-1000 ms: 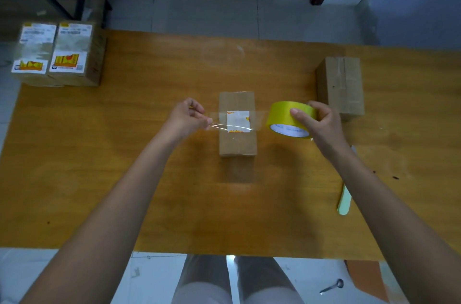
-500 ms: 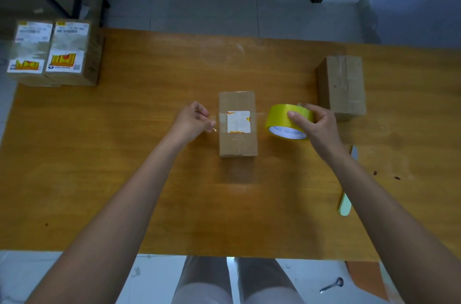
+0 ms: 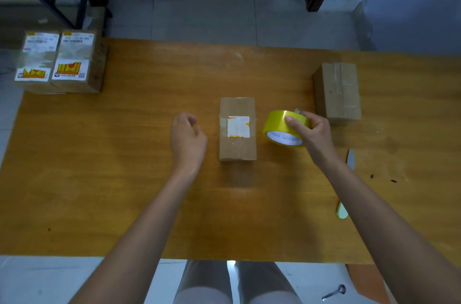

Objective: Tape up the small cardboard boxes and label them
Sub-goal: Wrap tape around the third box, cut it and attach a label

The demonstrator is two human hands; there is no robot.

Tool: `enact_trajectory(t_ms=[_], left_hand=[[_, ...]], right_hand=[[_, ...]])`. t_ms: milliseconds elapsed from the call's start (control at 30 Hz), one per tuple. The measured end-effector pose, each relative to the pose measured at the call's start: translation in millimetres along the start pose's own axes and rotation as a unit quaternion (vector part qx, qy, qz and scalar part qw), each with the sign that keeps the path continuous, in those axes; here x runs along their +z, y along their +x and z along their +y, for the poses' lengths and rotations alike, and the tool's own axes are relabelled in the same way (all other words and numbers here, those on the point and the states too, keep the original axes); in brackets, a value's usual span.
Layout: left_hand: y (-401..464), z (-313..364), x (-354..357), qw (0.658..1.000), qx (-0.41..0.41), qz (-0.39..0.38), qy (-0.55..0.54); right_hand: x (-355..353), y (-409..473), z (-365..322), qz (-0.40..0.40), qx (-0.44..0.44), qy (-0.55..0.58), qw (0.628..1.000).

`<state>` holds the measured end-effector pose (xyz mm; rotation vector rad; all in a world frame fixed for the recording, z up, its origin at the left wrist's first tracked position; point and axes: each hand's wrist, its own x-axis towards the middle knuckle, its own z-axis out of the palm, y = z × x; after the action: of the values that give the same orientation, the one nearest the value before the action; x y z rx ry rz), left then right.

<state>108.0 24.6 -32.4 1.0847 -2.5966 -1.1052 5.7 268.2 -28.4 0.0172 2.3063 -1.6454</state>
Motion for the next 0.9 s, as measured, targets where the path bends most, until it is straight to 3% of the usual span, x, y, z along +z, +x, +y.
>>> enact_trajectory(t_ms=[67, 233, 633, 767, 900], left_hand=[[-21.8, 13.8, 3.7, 0.999, 0.035, 0.01, -0.017], [-50.0, 40.0, 38.9, 0.991, 0.042, -0.123, 0.03], [-50.4, 46.5, 70.2, 0.976, 0.043, -0.079, 0.198], [-44.5, 43.2, 67.0, 0.973, 0.038, -0.084, 0.212], [-60.3, 18.0, 51.8, 0.972, 0.027, -0.066, 0.226]], right_hand=[[-1.2, -2.6, -1.0, 0.004, -0.001, 0.003, 1.0], [-2.9, -12.2, -4.9, 0.001, -0.007, 0.024, 1.0], [-12.3, -25.1, -4.0, -0.015, -0.02, 0.021, 0.999], [-23.4, -30.0, -5.5, -0.047, -0.013, -0.077, 0.996], [-19.4, -42.2, 0.5, -0.118, -0.062, -0.211, 0.968]])
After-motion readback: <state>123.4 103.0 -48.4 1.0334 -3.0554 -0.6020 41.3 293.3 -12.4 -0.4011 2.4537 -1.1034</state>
